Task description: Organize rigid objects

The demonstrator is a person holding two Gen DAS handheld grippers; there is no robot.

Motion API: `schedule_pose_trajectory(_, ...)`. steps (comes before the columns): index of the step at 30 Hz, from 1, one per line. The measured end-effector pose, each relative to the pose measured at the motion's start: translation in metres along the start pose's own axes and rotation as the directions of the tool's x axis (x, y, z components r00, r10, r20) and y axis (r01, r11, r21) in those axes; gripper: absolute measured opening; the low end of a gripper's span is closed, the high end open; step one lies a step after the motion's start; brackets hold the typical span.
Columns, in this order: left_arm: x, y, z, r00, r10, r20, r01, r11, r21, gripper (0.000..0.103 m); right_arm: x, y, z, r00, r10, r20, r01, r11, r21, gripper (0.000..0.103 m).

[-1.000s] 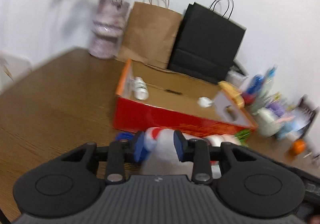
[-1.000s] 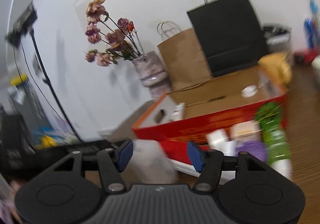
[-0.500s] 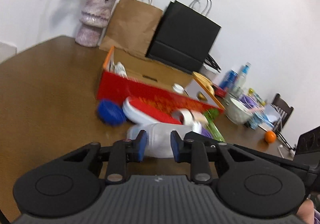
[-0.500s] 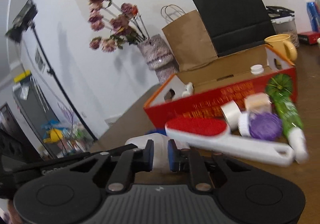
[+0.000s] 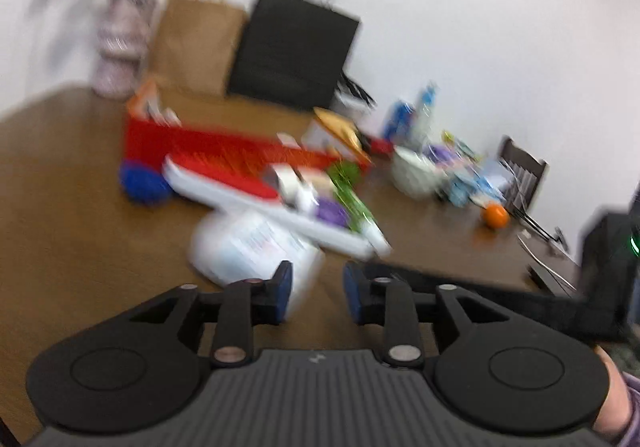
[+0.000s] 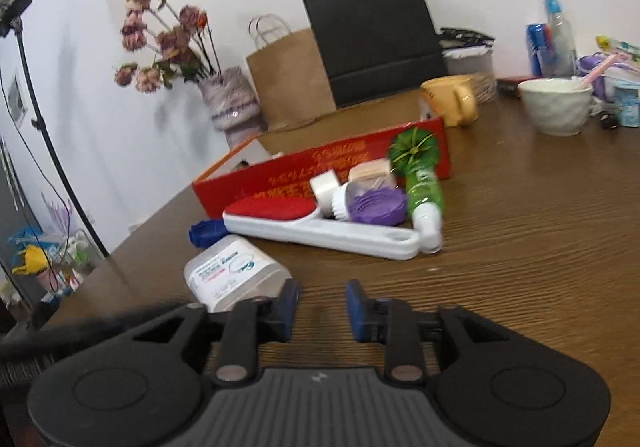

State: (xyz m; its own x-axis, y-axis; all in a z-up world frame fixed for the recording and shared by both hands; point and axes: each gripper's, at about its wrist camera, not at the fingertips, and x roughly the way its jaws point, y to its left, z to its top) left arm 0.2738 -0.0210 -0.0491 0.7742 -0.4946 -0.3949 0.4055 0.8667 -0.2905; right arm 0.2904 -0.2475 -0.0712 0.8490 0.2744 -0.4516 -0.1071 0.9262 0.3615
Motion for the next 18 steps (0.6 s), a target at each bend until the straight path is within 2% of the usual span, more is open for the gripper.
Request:
schedule_pose_trajectory(1, -0.002, 0.005, 0.007, 0.998, 0.061, 0.032, -0.061, 0.998, 0.009, 0.051, -0.003, 0.0, 0.0, 1.0, 0.0, 0.008, 0.0, 1.0, 0.001, 0.041)
schedule_pose_trajectory(2, 0.001, 0.01, 0.013, 0.991, 0.121, 0.054, -0.122, 0.992, 0.022, 0.052, -0.005, 0.001, -0.001, 1.0, 0.002, 0.015, -0.002, 1.0, 0.004, 0.045)
schedule_pose_trajectory(3, 0.008, 0.016, 0.02, 0.985, 0.162, 0.06, -0.164, 0.986, 0.038, 0.051, -0.005, 0.003, -0.002, 1.0, 0.007, 0.02, -0.007, 1.0, 0.008, 0.057)
schedule_pose_trajectory(4, 0.02, 0.025, 0.027, 0.984, 0.172, 0.045, -0.174, 0.984, 0.046, 0.051, -0.003, 0.007, -0.003, 1.0, 0.02, 0.02, -0.02, 1.0, 0.012, 0.062)
schedule_pose_trajectory(7, 0.055, 0.046, 0.038, 0.989, 0.135, -0.055, -0.135, 0.991, -0.002, 0.051, 0.008, 0.024, -0.007, 0.997, 0.071, -0.014, -0.071, 0.997, -0.023, 0.062)
schedule_pose_trajectory(11, 0.069, 0.061, 0.034, 0.99, 0.04, -0.134, -0.056, 0.992, -0.116, 0.051, 0.021, 0.043, -0.014, 0.993, 0.108, -0.054, -0.112, 0.99, -0.083, 0.058)
schedule_pose_trajectory(14, 0.055, 0.061, 0.026, 0.991, 0.039, -0.126, -0.06, 0.984, -0.167, 0.038, 0.026, 0.041, -0.015, 0.996, 0.082, -0.042, -0.084, 0.994, -0.063, 0.041)
schedule_pose_trajectory(15, 0.051, 0.058, 0.024, 0.991, 0.05, -0.124, -0.073, 0.979, -0.188, 0.035, 0.024, 0.037, -0.014, 0.998, 0.065, -0.022, -0.066, 0.997, -0.045, 0.038)
schedule_pose_trajectory(18, 0.045, 0.043, 0.017, 0.99, 0.035, -0.139, -0.066, 0.972, -0.225, 0.033, 0.015, 0.021, -0.011, 1.0, 0.006, 0.03, -0.006, 1.0, -0.003, 0.036)
